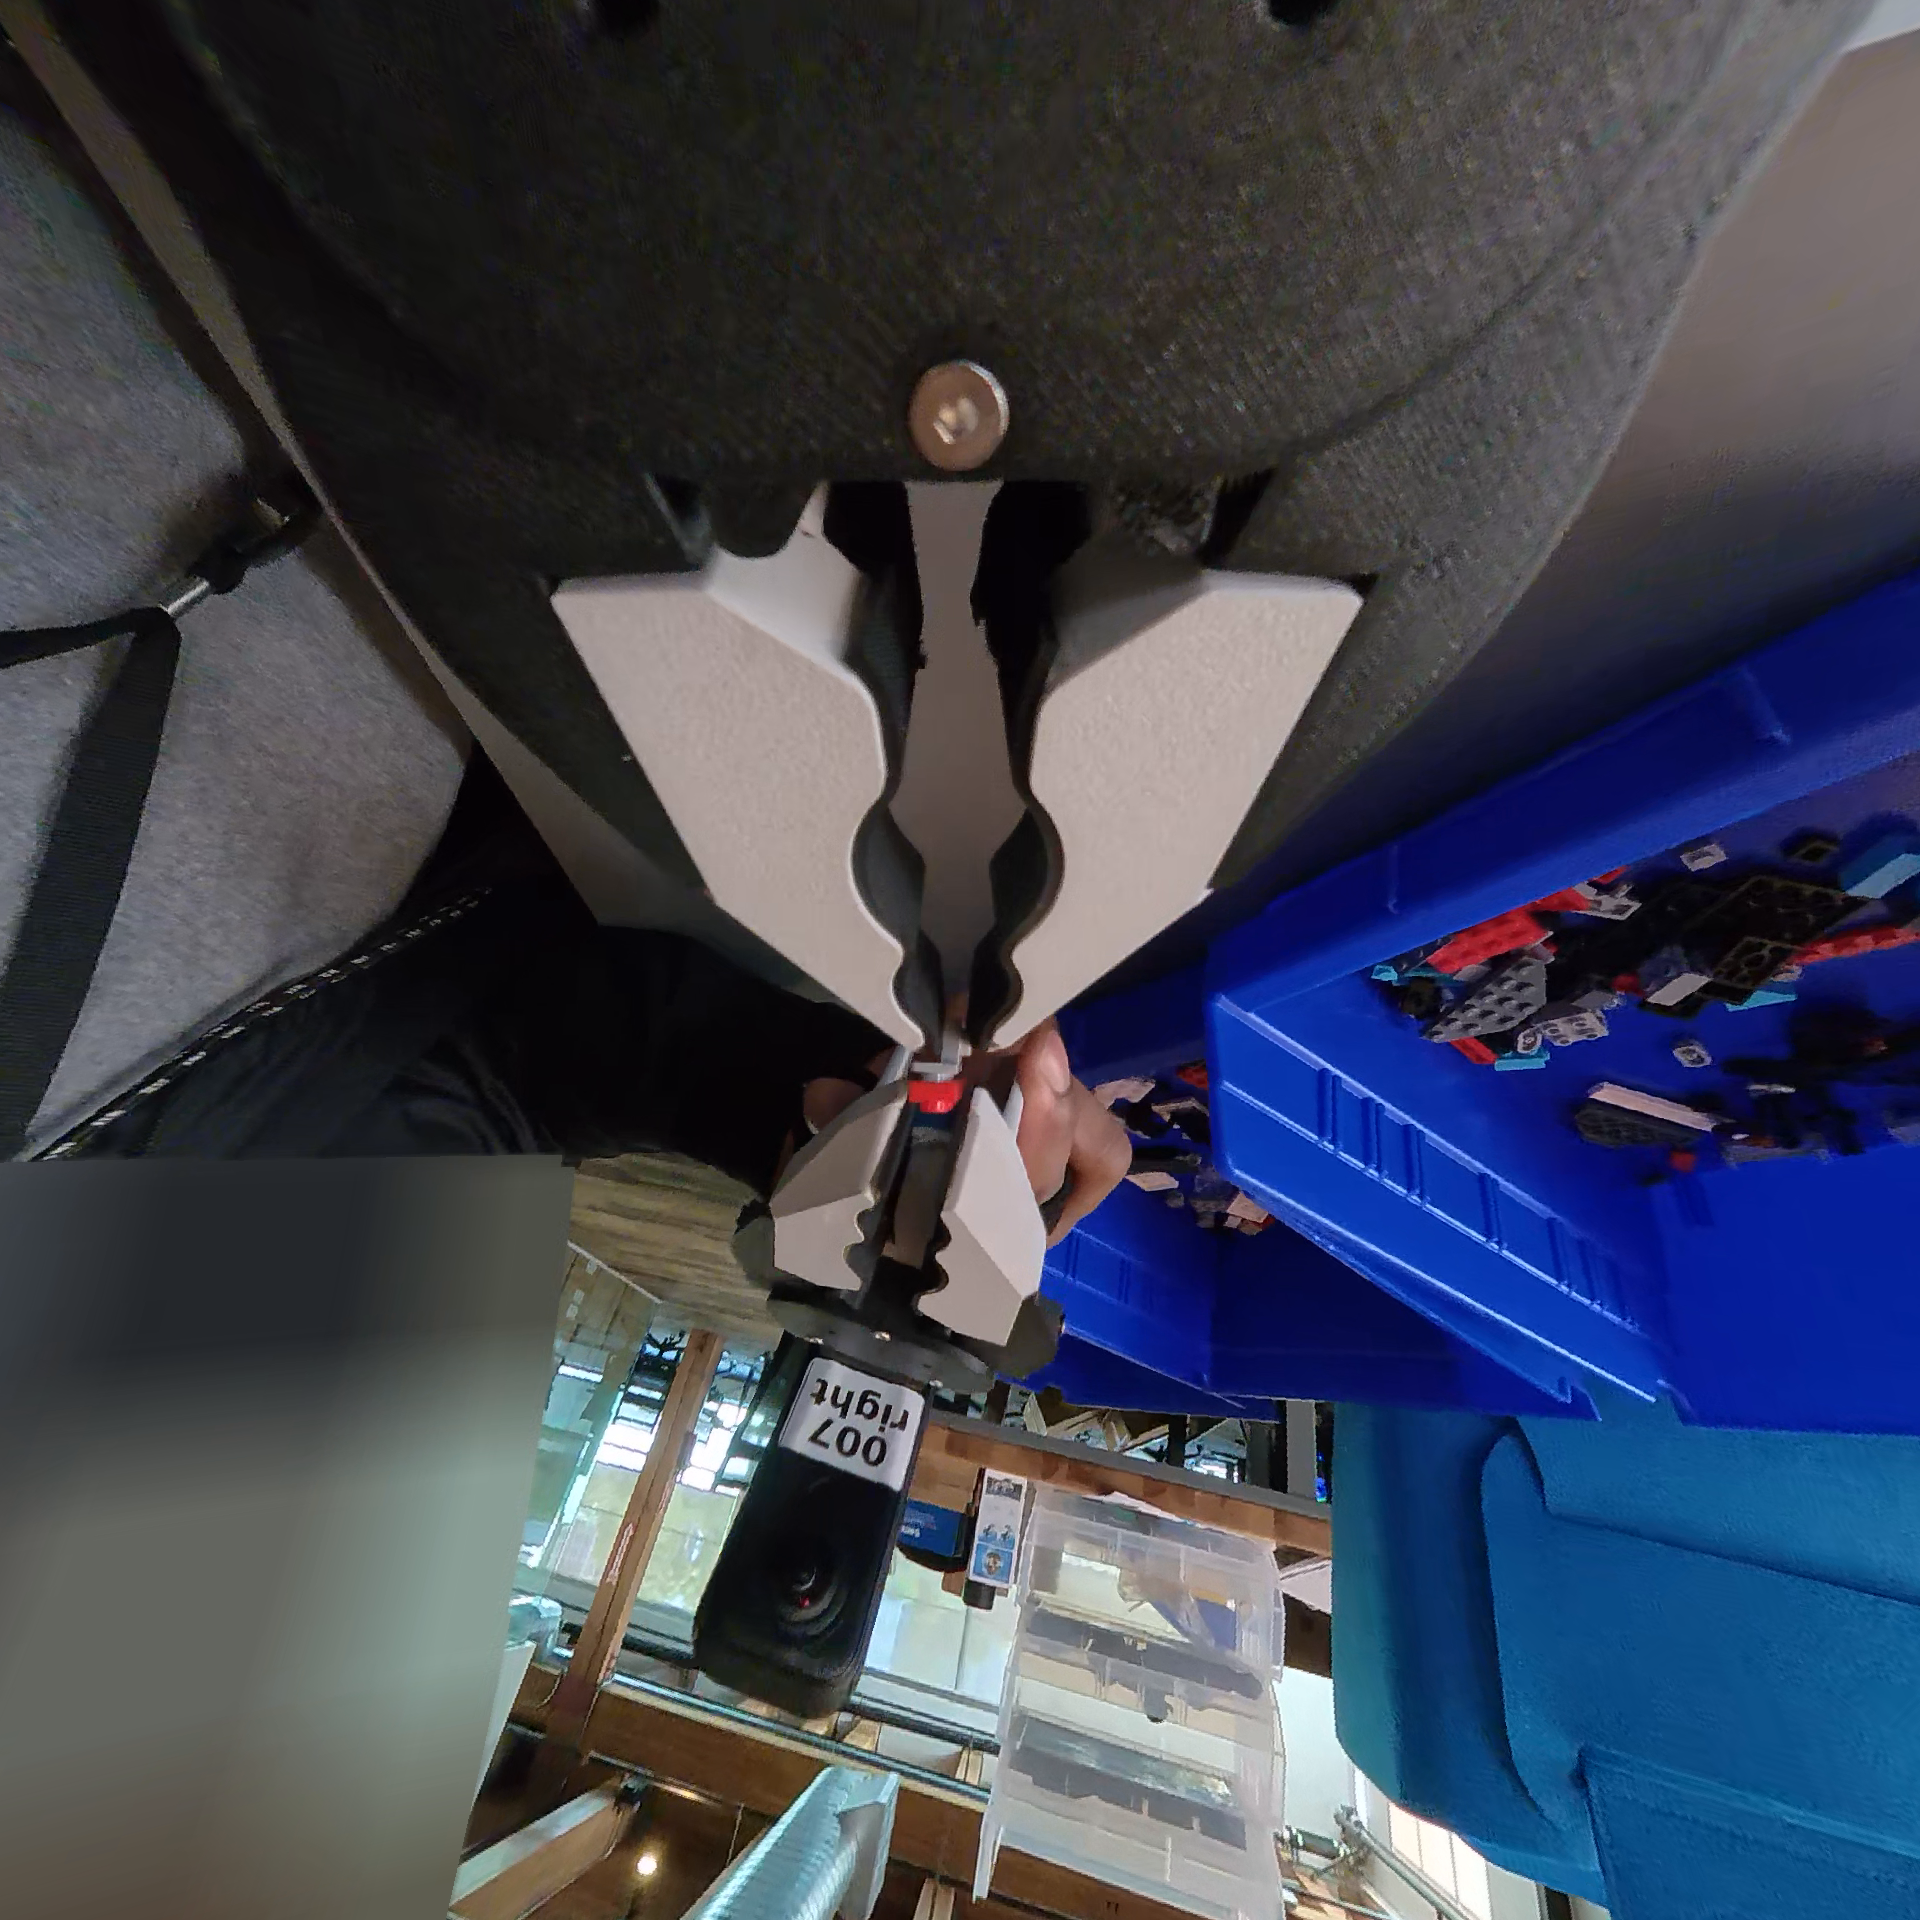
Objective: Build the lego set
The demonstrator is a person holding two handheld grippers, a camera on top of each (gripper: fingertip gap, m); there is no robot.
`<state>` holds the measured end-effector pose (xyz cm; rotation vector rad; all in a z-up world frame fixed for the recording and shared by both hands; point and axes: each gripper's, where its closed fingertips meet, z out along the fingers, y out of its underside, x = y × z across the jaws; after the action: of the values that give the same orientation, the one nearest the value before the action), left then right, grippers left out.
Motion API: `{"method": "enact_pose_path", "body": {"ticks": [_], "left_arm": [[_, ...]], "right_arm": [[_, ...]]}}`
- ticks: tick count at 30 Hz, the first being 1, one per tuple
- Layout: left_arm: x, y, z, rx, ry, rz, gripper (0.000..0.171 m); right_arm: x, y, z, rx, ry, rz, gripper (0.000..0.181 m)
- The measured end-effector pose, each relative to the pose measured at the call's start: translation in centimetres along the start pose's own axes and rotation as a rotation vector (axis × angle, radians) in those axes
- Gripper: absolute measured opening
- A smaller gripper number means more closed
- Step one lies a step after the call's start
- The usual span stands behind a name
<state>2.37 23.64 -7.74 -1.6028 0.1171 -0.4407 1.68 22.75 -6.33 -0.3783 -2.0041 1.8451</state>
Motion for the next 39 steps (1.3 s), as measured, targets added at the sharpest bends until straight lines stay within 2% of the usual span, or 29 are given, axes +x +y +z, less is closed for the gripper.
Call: {"method": "enact_pose_path", "body": {"ticks": [13,28,39], "left_arm": [[0.3,-1.5,-0.1,0.128,-0.015,0.053,0.003],[0.9,-6.0,-2.9,0.33,-0.094,0.172,0.003],[0.6,-6.5,-3.5,0.374,-0.115,0.178,0.003]], "right_arm": [[0.1,-1.4,0.1,-0.013,-0.006,0.009,0.01],[0.3,-5.8,2.9,-0.136,-0.057,-0.148,0.011],[0.8,-6.0,3.5,-0.134,-0.08,-0.163,0.012]]}}
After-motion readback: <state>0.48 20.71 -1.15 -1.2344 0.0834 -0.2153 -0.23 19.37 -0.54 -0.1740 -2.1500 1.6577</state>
